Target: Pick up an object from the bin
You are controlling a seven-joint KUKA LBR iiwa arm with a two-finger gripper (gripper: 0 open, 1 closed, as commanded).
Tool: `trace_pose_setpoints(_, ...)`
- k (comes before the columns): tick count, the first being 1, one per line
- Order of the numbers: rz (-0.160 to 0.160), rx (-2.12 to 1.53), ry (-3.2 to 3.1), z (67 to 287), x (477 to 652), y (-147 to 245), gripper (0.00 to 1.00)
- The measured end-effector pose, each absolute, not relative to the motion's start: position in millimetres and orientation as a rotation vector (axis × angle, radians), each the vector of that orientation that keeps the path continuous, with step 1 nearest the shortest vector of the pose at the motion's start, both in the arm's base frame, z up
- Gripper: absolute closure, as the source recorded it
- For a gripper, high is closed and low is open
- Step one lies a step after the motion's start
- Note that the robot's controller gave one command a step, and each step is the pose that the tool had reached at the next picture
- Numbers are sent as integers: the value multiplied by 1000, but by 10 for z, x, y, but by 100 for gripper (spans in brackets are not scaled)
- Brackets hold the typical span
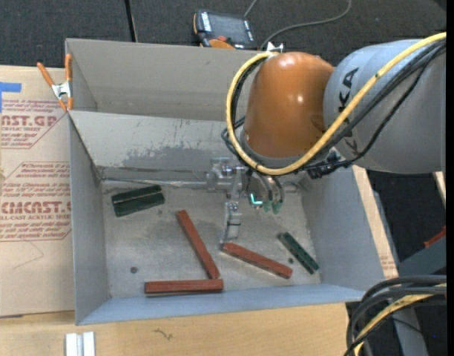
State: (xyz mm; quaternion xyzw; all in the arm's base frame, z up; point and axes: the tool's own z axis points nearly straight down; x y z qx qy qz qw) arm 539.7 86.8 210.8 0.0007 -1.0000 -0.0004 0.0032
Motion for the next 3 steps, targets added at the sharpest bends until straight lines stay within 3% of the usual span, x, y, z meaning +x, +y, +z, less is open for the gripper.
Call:
trace_pose_setpoints(1, 0, -160, -3131, 653, 5371, 1028, 0)
trace_pose_setpoints(2, -2, -401, -3116, 1001, 5199, 925, 0)
trace_pose_setpoints(3, -2, -670, -3069, 994, 5192, 1174, 0)
